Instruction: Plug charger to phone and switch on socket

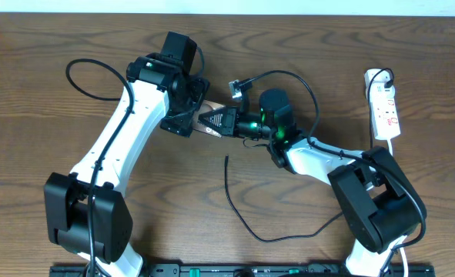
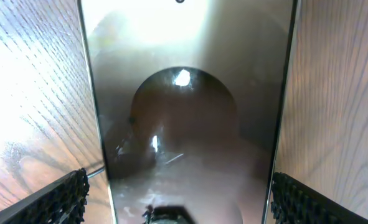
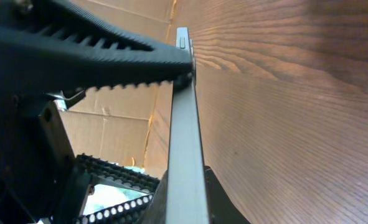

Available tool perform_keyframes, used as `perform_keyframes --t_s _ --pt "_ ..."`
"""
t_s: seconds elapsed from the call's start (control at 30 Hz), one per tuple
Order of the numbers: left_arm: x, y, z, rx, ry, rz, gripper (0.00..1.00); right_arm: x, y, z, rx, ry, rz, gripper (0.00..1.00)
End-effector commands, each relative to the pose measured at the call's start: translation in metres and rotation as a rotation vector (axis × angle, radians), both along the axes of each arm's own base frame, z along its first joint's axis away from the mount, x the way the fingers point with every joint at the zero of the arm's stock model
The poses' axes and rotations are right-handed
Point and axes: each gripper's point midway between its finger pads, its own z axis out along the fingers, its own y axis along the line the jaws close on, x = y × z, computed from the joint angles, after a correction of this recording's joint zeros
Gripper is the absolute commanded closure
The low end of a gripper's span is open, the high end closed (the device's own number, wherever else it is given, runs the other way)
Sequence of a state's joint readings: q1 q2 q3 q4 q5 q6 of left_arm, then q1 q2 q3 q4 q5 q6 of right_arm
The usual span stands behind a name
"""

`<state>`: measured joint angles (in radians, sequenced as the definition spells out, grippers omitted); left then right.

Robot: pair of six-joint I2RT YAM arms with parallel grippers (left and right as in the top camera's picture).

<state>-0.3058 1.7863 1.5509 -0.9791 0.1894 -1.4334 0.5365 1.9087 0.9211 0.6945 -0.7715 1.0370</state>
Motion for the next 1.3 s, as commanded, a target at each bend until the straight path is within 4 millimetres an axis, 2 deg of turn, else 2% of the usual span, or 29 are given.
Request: perform_keyframes --t_s 0.0,0.23,0.4,0.5,0.63,0.83,0.93,1.17,1.27 --pt "0.004 -0.002 0.021 -0.075 -0.044 -0.054 0.09 0.007 -0.007 0.001 -0.002 -0.018 -0.001 0.99" --pt "0.016 0.004 0.032 -0.194 -0.115 -0.205 0.1 0.022 -0.029 -0.008 -0.024 0.036 -0.056 0.99" --pt "0.032 0.013 0.045 -0.221 -0.279 -0.435 0.09 0.036 -0.046 -0.008 0.006 0.131 -0.123 0.99" --pt "0.037 0.012 0.056 -0.272 -0.365 -0.532 0.1 0.044 -0.056 -0.008 0.042 0.247 -0.18 0.99" --pt "0.038 0.018 0.065 -0.334 -0.412 -0.567 0.09 0.052 -0.067 -0.008 0.123 0.476 -0.265 0.99" --pt "0.052 0.023 0.08 -0.43 -0.537 -0.576 0.09 0.058 -0.068 -0.006 0.217 0.702 -0.346 0.99" --pt "0.059 0.029 0.074 -0.438 -0.546 -0.528 0.09 0.064 -0.066 0.006 0.271 0.697 -0.363 0.99" --pt "0.068 0.027 0.048 -0.52 -0.554 -0.416 0.09 0.079 -0.061 0.065 0.445 0.455 -0.367 0.98" --pt "0.075 0.022 0.046 -0.589 -0.61 -0.385 0.09 0.077 -0.057 0.072 0.463 0.431 -0.364 0.98"
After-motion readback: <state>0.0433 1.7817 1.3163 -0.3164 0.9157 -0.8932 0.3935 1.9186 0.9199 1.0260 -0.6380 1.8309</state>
